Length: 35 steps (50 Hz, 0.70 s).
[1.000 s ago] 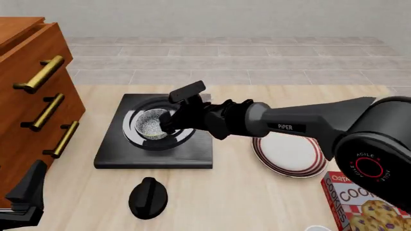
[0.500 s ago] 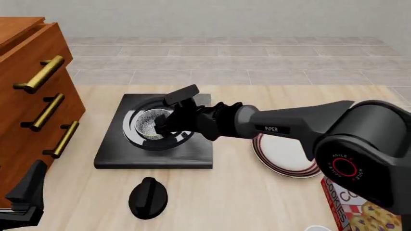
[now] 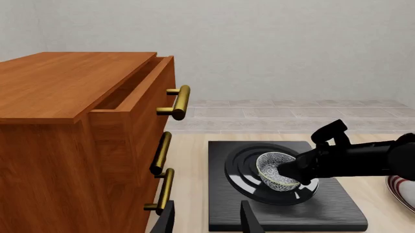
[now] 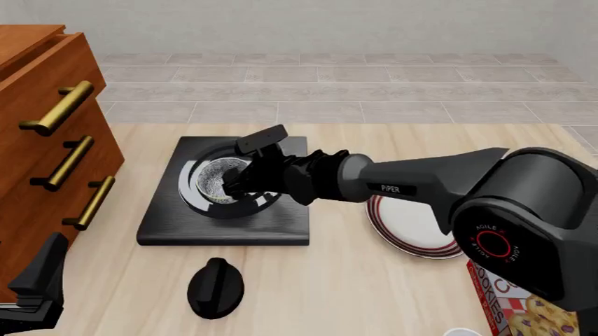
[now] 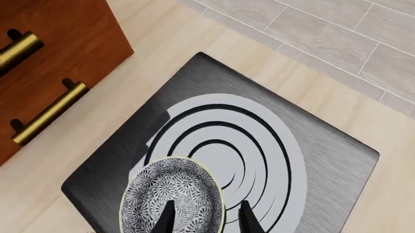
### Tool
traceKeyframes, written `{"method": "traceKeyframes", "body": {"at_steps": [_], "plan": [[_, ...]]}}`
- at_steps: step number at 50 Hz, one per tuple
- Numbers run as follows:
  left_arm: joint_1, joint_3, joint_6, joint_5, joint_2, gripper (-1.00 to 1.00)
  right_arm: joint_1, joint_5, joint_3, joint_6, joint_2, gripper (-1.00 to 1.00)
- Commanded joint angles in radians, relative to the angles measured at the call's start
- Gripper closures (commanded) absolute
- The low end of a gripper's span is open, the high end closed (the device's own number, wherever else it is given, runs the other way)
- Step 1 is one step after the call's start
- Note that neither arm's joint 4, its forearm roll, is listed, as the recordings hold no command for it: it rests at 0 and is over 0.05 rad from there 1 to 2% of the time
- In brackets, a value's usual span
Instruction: Pick the akita bowl on the stove and place it on the plate.
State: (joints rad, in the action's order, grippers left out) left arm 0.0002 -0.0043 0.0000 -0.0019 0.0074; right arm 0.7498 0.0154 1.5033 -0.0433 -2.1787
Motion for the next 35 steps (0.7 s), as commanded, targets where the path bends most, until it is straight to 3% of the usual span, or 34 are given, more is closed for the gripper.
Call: {"method": "traceKeyframes", "body": {"at_steps": [1, 10, 35], "plan": [[0.0, 0.0, 0.0, 0.0, 0.0, -1.0, 0.01, 0.001, -0.027, -0.002, -0.025, 1.0], [0.0, 0.0, 0.0, 0.0, 0.0, -1.0, 0.013, 0.025, -0.067, -0.006, 0.029, 1.0], [0.0, 0.0, 0.0, 0.0, 0.0, -1.0, -0.027, 0.185, -0.353, -0.015, 0.336, 1.0]]}}
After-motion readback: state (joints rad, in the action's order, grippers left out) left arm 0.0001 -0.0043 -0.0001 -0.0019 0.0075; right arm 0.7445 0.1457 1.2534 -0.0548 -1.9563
